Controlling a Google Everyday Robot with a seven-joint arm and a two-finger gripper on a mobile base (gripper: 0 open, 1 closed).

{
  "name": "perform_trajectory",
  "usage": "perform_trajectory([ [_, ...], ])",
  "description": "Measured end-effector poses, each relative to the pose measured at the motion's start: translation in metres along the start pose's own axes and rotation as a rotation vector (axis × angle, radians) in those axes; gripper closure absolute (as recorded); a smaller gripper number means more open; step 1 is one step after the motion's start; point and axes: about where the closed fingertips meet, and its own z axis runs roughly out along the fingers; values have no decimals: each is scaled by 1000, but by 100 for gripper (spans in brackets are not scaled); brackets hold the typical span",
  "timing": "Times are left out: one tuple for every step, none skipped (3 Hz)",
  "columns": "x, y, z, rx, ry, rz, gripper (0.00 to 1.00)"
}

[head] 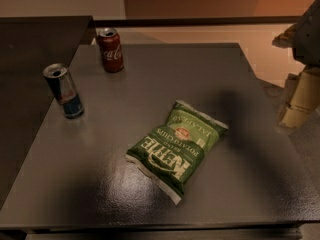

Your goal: Pick coke can

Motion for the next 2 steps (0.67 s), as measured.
perform_trajectory([
  [0,0,0,0,0,0,0],
  [-10,-11,12,-43,-28,17,0],
])
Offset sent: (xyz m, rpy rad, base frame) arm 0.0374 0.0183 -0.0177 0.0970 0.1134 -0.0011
